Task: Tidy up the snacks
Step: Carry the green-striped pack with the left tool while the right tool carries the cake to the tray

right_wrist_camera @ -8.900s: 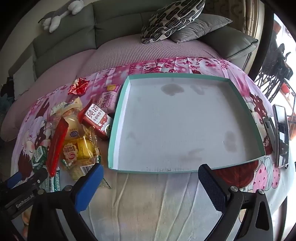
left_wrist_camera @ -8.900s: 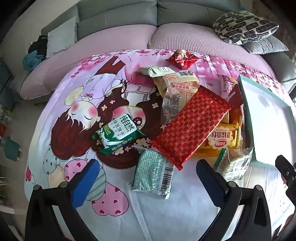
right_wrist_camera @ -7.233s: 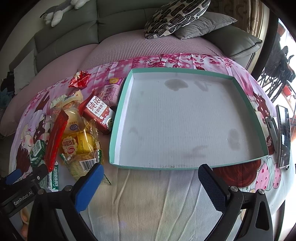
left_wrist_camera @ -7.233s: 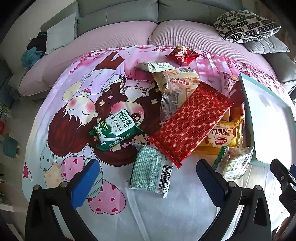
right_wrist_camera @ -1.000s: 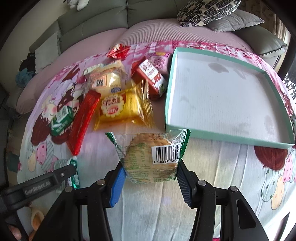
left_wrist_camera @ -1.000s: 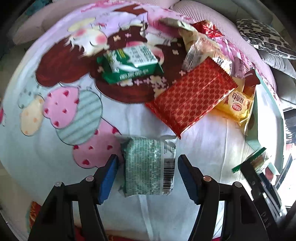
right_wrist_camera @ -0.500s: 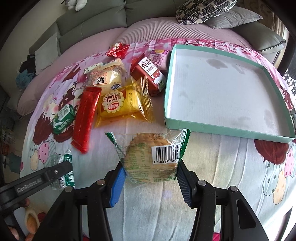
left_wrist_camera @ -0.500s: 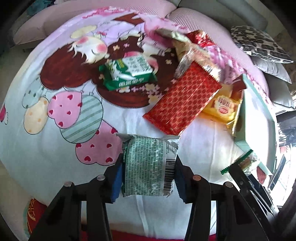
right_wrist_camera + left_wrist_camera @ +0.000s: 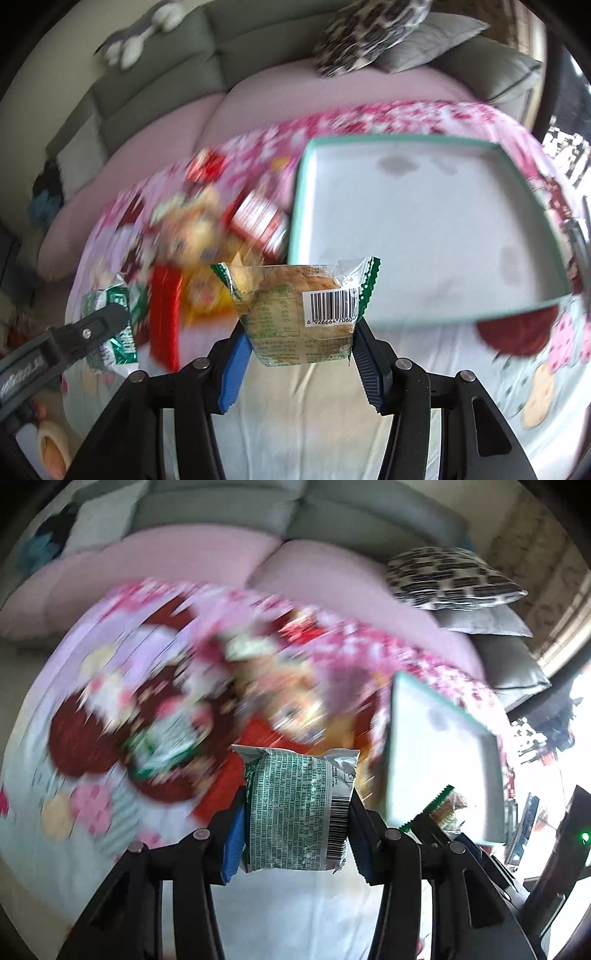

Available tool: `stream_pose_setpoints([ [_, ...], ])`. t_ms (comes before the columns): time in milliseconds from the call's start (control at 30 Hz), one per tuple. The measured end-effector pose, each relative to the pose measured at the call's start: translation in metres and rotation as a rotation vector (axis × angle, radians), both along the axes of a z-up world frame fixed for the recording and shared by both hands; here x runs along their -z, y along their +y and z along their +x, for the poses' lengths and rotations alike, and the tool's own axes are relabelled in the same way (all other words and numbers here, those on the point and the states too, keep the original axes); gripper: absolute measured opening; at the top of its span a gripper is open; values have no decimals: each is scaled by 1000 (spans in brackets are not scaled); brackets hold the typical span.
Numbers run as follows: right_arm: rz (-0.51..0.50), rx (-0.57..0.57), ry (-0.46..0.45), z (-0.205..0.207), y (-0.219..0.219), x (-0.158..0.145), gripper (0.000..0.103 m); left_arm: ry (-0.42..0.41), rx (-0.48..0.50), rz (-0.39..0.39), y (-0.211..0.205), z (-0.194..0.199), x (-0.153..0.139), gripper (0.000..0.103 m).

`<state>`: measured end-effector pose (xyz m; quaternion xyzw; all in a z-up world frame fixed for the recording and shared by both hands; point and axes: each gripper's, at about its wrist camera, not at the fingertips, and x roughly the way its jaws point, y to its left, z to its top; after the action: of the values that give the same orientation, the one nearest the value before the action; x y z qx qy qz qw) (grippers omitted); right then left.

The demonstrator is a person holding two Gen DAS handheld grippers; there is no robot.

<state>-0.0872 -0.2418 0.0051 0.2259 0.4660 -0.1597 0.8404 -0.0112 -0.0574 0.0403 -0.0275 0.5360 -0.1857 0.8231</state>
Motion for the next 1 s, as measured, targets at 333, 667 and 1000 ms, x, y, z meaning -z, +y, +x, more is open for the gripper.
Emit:
stream_pose_setpoints([
  [333, -46, 82, 87, 17, -104, 3, 56, 60, 240, 14, -118, 49, 17, 51],
  [667, 30, 126, 216, 39, -177, 39, 56, 67, 324, 87, -199, 65, 37, 51],
  [1000, -6, 130, 278, 62, -203, 54, 57, 75, 378, 148, -246, 86, 70, 51],
])
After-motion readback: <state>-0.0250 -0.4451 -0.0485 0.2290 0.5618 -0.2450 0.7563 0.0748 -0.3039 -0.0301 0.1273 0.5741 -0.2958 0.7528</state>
